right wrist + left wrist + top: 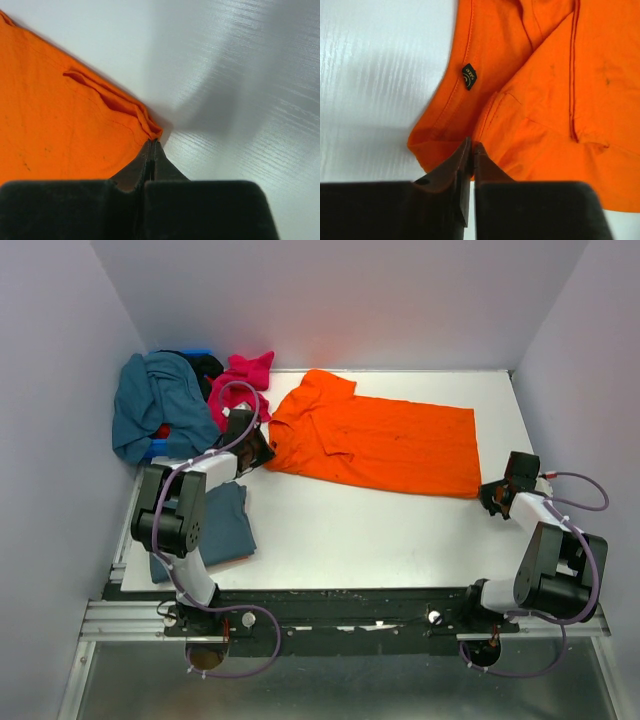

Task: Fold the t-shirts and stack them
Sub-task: Fold the flattened tshirt in 1/3 of the way

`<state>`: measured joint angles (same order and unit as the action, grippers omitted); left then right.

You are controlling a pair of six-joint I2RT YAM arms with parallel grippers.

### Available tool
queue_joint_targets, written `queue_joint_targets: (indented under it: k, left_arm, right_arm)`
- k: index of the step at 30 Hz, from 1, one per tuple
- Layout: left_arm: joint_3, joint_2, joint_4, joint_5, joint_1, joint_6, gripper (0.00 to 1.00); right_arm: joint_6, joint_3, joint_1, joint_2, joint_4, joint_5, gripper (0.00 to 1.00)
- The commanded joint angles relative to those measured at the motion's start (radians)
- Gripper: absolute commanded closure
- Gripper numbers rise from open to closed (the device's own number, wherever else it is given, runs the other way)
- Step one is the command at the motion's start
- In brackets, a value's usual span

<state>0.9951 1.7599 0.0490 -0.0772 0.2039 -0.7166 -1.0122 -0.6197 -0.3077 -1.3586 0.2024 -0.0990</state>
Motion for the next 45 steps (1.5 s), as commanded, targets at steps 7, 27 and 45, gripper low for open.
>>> queue_joint_targets:
  k: [7, 27, 45]
  left_arm:
    - [0.024, -0.014, -0.120, 0.106, -0.014, 0.085, 1.00]
    - [-0.116, -0.224, -0.066, 0.028, -0.038, 0.033, 0.39]
    - [-0.204, -0.100, 0.133, 0.020, 0.002, -0.210, 0.31]
  right_arm:
    - [-0.005, -0.017, -0.002, 0.007, 0.051, -0.060, 0.99]
    - [0.015, -0.008, -0.004, 0.044, 0.054, -0.053, 0.99]
    - [0.007, -0.008, -0.004, 0.033, 0.040, -0.025, 0.99]
